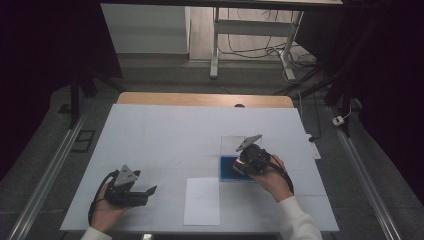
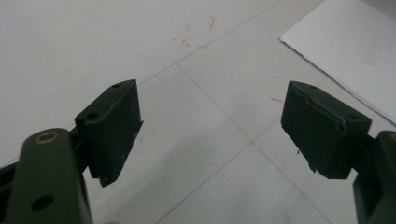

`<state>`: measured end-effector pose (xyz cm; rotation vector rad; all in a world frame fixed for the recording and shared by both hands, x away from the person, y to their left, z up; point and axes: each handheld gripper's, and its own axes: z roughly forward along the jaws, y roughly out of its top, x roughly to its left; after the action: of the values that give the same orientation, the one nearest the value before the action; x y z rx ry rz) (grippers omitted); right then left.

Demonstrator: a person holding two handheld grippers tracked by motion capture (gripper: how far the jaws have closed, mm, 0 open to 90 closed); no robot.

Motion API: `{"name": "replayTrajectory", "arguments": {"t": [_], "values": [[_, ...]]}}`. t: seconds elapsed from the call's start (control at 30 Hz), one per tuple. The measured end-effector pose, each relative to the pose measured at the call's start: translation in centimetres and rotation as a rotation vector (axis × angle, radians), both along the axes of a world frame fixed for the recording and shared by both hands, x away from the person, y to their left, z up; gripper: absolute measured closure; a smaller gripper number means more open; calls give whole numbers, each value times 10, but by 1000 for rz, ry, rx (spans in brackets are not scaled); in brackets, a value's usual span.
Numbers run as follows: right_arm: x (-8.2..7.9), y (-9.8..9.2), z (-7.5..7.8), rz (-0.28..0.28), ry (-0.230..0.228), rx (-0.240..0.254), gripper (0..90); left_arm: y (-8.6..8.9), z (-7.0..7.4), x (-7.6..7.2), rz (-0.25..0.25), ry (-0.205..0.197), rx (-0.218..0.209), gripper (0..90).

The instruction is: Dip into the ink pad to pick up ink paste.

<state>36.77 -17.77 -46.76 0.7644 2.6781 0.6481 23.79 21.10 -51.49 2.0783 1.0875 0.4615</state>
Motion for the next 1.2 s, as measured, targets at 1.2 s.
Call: {"name": "replayTrajectory", "arguments": {"t": [1.2], "values": [[-2, -5, 16, -3, -24, 88, 704, 0, 0, 1, -4, -2, 2, 208]]}}
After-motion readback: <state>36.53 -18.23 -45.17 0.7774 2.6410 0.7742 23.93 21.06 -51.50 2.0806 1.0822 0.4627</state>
